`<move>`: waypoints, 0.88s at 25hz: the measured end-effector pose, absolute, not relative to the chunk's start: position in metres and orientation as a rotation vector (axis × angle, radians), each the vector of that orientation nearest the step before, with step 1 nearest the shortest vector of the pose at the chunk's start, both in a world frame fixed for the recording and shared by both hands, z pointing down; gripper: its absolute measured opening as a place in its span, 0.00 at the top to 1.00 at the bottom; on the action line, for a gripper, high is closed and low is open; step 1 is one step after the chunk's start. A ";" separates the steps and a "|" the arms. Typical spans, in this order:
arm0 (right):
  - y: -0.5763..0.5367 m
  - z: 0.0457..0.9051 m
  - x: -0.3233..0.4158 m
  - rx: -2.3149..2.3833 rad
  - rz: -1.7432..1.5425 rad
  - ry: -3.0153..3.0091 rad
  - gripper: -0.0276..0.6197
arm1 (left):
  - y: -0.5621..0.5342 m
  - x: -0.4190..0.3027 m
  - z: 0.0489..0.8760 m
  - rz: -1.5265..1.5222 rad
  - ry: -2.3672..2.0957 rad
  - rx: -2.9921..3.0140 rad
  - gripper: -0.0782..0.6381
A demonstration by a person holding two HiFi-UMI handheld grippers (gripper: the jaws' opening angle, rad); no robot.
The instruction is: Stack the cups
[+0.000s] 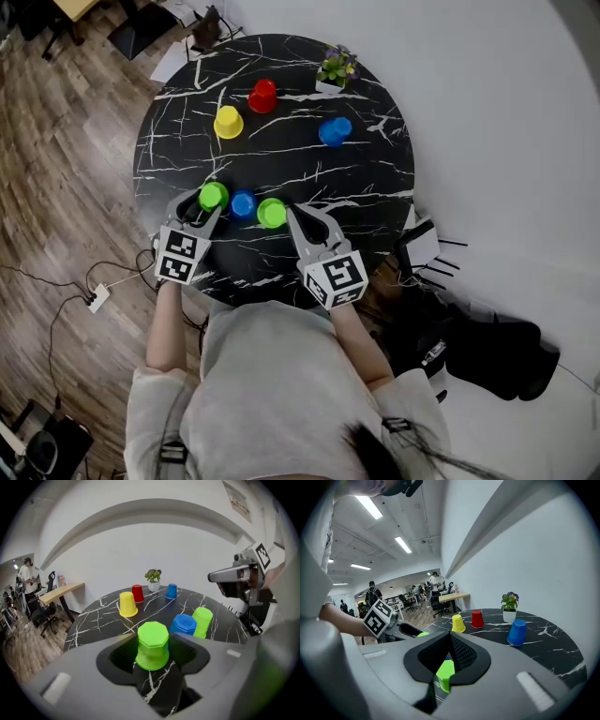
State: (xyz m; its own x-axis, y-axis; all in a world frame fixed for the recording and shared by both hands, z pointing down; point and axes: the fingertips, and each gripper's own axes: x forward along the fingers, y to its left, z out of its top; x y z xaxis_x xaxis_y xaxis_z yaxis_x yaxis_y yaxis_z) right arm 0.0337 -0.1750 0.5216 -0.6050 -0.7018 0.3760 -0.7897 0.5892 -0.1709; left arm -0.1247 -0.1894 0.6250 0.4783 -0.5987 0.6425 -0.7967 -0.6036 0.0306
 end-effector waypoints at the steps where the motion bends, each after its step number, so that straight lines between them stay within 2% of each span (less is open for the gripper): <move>1: -0.175 0.522 0.034 1.223 0.470 -2.550 0.95 | -0.189 -0.124 0.627 0.857 -1.178 2.402 0.53; 7: -0.175 0.525 0.037 1.235 0.484 -2.534 0.95 | -0.189 -0.118 0.626 0.821 -1.120 2.437 0.53; 11: -0.179 0.523 0.040 1.260 0.487 -2.530 0.95 | -0.198 -0.125 0.595 0.656 -1.085 2.472 0.44; 17: -0.185 0.517 0.047 1.319 0.493 -2.512 0.95 | -0.260 -0.145 0.550 0.521 -1.145 2.539 0.42; 22: -0.189 0.511 0.059 1.400 0.494 -2.472 0.95 | -0.314 -0.141 0.565 0.586 -1.116 2.575 0.42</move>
